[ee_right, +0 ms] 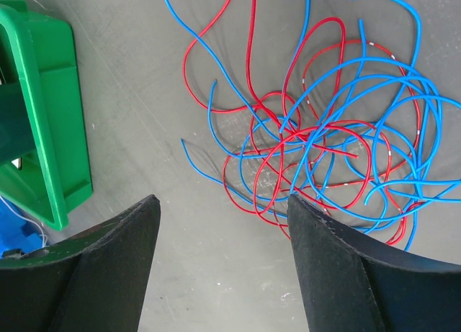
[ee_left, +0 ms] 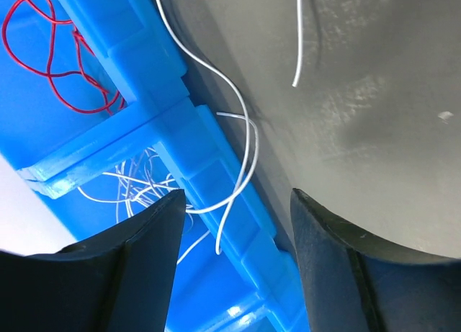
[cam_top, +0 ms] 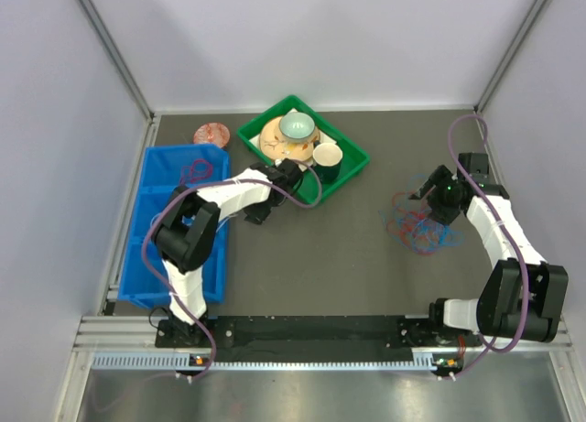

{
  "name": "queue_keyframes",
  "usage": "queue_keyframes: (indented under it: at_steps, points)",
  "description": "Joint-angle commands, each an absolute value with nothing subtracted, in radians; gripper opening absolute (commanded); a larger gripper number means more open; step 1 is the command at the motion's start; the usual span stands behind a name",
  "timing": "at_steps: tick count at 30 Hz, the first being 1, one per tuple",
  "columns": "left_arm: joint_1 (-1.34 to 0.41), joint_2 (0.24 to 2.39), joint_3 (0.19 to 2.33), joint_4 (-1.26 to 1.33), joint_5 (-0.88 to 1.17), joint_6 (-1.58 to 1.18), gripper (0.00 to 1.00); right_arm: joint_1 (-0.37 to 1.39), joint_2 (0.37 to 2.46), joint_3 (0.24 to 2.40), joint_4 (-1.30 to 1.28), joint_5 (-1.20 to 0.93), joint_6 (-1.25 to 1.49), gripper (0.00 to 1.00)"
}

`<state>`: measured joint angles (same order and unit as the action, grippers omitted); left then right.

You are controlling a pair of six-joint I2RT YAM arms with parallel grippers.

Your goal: Untangle the cables

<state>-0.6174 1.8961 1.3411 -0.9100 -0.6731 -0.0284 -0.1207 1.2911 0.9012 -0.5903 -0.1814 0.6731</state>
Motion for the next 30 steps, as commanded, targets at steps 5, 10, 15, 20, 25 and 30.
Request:
queue_keyframes:
  at_steps: [5, 10, 15, 20, 25, 30]
  points:
    - [-0.614, 1.953, 1.385, -0.963, -0.736, -0.058, 0.63, -0.129, 1.295, 0.931, -0.565, -0.178, 0.672, 0.71]
    - [-0.614, 1.967, 1.378, -0.968, -0.756, -0.060, 0.56, -0.130, 1.322, 0.948, -0.564, -0.184, 0.667, 0.71]
    - [-0.612, 1.979, 1.374, -0.971, -0.778, -0.058, 0.48, -0.130, 1.339, 0.969, -0.565, -0.184, 0.661, 0.71]
    - [-0.612, 1.997, 1.373, -0.976, -0.792, -0.061, 0.48, -0.129, 1.356, 0.982, -0.565, -0.186, 0.661, 0.71]
    - [-0.612, 2.009, 1.356, -0.966, -0.815, -0.061, 0.48, -0.130, 1.365, 0.988, -0.563, -0.184, 0.661, 0.70]
    - [-0.612, 2.025, 1.361, -0.968, -0.836, -0.066, 0.45, -0.130, 1.377, 0.996, -0.564, -0.184, 0.663, 0.71]
